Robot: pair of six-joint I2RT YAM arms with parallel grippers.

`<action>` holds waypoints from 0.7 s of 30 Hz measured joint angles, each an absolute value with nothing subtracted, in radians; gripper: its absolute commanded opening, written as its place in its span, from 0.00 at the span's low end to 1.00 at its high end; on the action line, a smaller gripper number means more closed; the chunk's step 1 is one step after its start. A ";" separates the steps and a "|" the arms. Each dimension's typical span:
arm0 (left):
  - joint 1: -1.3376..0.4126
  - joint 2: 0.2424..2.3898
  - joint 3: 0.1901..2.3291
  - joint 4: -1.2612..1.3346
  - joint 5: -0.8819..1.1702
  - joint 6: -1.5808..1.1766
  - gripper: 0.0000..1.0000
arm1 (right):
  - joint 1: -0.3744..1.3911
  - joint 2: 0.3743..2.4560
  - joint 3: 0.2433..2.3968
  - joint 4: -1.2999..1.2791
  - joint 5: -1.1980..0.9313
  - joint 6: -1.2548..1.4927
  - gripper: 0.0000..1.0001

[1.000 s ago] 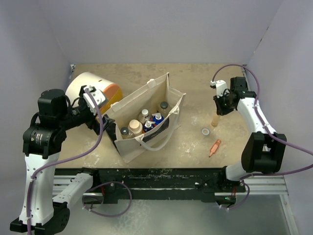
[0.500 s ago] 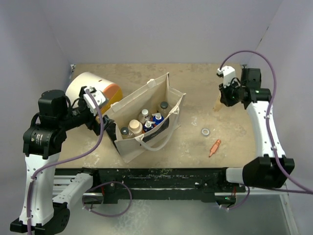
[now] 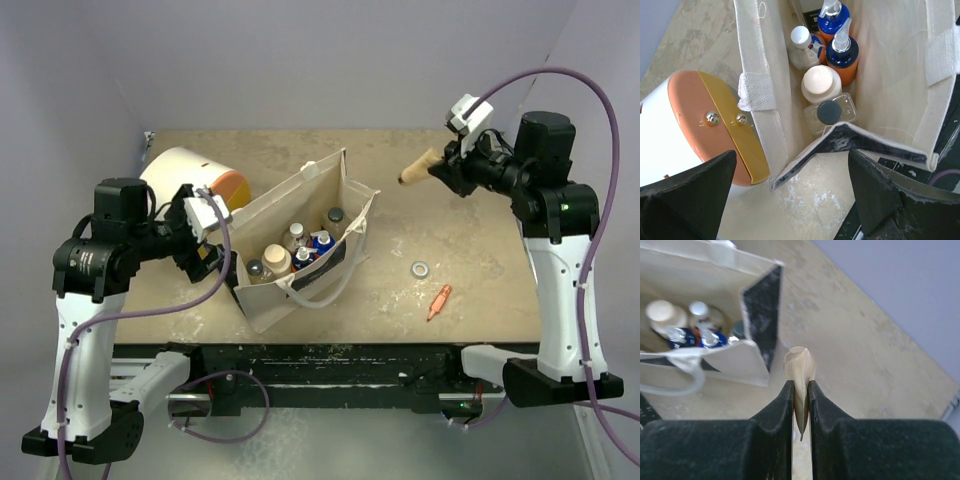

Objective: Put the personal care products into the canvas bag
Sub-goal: Pick up the care product from the center of the board, then place the care product in the canvas bag.

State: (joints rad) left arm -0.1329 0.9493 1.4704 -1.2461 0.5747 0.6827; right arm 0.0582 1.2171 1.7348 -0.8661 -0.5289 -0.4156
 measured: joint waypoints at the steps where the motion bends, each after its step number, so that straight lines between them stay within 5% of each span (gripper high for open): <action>1: -0.133 0.950 1.475 -1.259 0.576 0.702 0.94 | 0.089 1.217 1.756 -0.863 -0.544 -0.406 0.00; 21: -0.133 1.089 1.601 -1.526 0.730 1.079 0.82 | 0.538 1.458 1.993 -0.813 -0.689 -0.353 0.00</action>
